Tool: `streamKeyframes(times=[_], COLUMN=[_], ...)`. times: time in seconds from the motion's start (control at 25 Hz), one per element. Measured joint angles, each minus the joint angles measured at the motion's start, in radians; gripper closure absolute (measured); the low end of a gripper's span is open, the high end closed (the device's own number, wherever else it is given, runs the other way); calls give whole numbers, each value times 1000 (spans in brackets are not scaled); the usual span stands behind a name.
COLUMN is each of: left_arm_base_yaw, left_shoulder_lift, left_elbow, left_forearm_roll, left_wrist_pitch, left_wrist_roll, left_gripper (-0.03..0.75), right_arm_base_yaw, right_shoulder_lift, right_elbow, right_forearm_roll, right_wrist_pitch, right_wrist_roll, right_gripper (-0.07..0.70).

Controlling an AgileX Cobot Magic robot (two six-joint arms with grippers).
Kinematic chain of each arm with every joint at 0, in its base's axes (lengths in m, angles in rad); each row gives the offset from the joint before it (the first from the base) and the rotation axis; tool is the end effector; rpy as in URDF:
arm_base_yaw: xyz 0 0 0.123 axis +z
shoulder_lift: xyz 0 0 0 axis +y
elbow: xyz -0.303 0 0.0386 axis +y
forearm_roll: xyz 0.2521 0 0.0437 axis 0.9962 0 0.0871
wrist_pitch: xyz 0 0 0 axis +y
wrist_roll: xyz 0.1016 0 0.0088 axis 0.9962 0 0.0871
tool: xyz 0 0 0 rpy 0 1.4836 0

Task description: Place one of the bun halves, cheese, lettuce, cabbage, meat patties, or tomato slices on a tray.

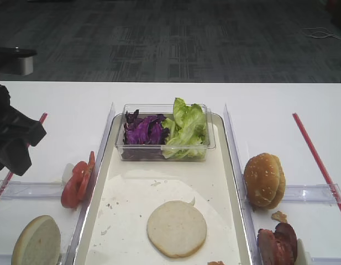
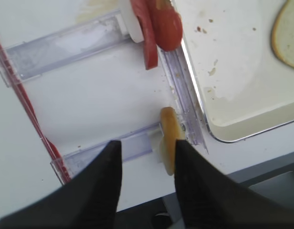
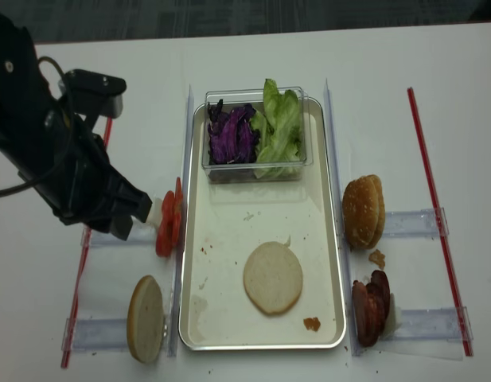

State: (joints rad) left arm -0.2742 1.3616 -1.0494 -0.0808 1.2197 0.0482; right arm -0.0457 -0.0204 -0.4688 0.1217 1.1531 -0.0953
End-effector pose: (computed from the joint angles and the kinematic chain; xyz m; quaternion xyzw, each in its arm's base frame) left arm 0.2299 -0.0727 0.2907 0.1487 0.9861 -0.0456 0.0582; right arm -0.0161 0.0121 0.2574 -0.0266 0.8770 0.0269 0.4790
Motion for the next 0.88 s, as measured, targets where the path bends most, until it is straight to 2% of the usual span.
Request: streamKeyframes(times=[0.4, 0.56, 0.68, 0.88], left_arm_base_yaw=[178, 229, 245, 245], left_shoulder_lift=[0, 0, 0, 0], left_elbow=[0, 0, 0, 0], left_forearm_roll=[21, 46, 43, 24], left_wrist_pitch=[0, 0, 0, 0], left_wrist_roll=[52, 57, 57, 59], left_gripper=[458, 458, 441, 355], right_arm_base_yaw=[0, 0, 0, 0], right_shoulder_lift=[0, 0, 0, 0], right_elbow=[0, 0, 0, 0], right_forearm_roll=[0, 0, 0, 0], right_wrist_pitch=[0, 0, 0, 0], right_wrist_roll=[0, 0, 0, 2], right_gripper=[162, 162, 162, 162])
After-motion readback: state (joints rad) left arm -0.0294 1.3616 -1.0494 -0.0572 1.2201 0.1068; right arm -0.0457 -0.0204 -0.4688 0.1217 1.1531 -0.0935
